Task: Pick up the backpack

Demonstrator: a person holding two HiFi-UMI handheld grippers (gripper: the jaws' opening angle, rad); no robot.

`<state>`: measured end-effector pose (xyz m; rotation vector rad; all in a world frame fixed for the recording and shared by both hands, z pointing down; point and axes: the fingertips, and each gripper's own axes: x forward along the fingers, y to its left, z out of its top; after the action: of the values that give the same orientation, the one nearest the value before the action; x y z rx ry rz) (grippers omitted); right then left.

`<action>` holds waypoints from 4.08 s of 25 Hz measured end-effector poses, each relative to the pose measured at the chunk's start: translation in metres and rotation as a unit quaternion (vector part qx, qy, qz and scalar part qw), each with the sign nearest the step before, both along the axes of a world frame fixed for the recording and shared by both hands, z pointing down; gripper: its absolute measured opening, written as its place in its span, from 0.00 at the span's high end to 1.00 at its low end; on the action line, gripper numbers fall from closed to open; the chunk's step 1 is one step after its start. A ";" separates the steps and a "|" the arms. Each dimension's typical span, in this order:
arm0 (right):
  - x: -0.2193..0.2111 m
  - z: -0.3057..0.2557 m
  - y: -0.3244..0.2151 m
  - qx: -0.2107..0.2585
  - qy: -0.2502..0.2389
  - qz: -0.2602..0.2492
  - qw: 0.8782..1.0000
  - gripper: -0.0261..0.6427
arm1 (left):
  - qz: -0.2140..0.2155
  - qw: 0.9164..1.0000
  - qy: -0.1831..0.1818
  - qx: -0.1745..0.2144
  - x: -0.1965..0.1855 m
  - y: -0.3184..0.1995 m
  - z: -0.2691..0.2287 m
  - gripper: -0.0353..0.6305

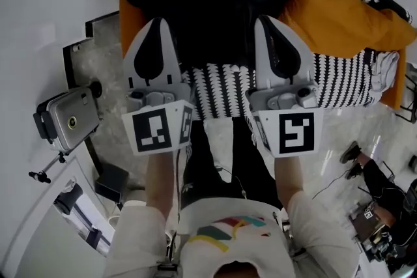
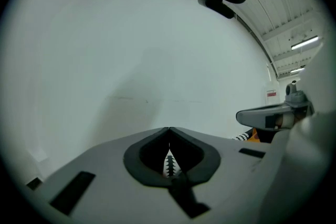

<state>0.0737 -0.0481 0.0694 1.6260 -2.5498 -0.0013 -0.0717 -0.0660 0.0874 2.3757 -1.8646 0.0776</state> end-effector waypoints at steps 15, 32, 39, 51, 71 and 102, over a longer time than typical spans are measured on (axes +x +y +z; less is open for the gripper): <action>-0.030 0.138 0.020 -0.088 0.011 -0.030 0.996 0.95 | -0.010 0.998 -0.026 -0.056 -0.010 0.030 0.134 0.92; -0.036 0.154 0.018 -0.100 0.007 0.010 0.995 0.95 | -0.036 0.996 0.021 -0.081 -0.041 0.038 0.144 0.92; -0.019 0.149 -0.007 -0.119 -0.004 0.020 0.993 0.84 | -0.043 0.996 0.012 -0.073 -0.044 0.009 0.131 0.91; 0.030 0.209 -0.045 -0.170 0.001 0.072 0.983 0.63 | -0.051 0.981 0.026 -0.184 -0.078 -0.031 0.242 0.67; 0.042 0.339 -0.068 -0.301 0.051 0.095 0.948 0.56 | 0.026 0.942 0.023 -0.333 -0.075 -0.057 0.385 0.55; 0.062 0.374 -0.068 -0.316 0.073 0.104 0.940 0.61 | 0.153 0.911 -0.004 -0.384 -0.034 -0.080 0.425 0.72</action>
<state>0.1352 -0.1166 0.4435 1.5333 -1.9546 0.6223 -0.1059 -0.1456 0.5127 2.0366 -1.1170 0.7061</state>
